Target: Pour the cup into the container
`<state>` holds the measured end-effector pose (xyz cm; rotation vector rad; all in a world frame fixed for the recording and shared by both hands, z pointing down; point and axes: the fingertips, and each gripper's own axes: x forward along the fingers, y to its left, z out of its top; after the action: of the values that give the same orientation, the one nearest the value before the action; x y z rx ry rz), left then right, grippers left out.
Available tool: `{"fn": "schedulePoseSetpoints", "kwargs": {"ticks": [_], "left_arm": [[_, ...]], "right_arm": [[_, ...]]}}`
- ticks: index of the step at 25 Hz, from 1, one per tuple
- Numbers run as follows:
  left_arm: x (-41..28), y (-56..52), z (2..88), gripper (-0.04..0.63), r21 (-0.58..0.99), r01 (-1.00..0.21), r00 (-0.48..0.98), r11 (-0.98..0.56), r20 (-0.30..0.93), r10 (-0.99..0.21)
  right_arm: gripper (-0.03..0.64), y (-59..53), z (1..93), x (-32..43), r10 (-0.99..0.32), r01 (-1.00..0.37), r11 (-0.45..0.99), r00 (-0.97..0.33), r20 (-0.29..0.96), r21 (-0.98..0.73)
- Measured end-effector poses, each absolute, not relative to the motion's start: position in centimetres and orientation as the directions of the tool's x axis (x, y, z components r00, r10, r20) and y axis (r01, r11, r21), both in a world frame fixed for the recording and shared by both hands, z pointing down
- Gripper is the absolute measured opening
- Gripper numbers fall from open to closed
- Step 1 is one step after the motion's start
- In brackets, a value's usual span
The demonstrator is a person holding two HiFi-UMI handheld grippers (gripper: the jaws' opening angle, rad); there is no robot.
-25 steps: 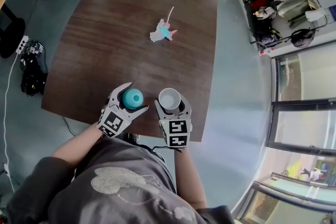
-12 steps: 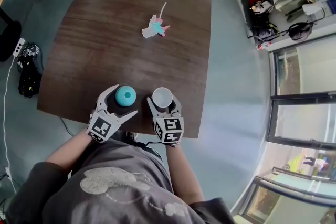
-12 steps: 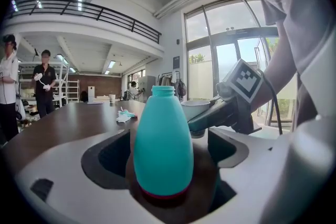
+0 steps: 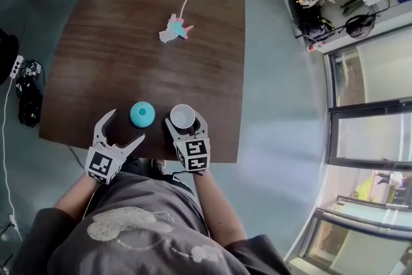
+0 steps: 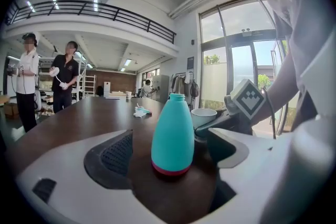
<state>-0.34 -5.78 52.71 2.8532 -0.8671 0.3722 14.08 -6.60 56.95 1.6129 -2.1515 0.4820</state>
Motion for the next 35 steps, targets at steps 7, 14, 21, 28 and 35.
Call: {"fn": "schedulePoseSetpoints", "kwargs": {"ticks": [7,14,21,28,35], "left_arm": [[-1.7,-6.1,52.1,0.446,0.048,-0.654,0.730,-0.755,0.301,-0.614],[-2.4,-7.1,51.3,0.445,0.055,-0.729,0.666,-0.682,0.287,-0.689],[-1.9,-7.3,49.8,0.382,0.047,-0.752,0.645,-0.657,0.257,-0.720],[-2.6,-6.6,48.8,0.229,0.031,-0.821,0.561,-0.571,0.235,-0.794],[-3.6,-5.5,48.1,0.008,0.003,-0.881,0.465,-0.474,0.199,-0.863]], "right_arm": [[0.307,-6.1,57.2,14.1,-0.834,-0.964,0.263,-0.250,0.492,-0.043],[0.307,-6.2,57.4,14.2,-0.841,-0.962,0.269,-0.262,0.473,-0.053],[0.372,-5.5,57.5,14.4,-0.830,-0.956,0.283,-0.285,0.480,-0.078],[0.391,-3.1,57.7,15.3,-0.818,-0.948,0.303,-0.312,0.484,-0.099],[0.391,-0.6,55.4,16.8,-0.850,-0.942,0.329,-0.327,0.412,-0.069]]}}
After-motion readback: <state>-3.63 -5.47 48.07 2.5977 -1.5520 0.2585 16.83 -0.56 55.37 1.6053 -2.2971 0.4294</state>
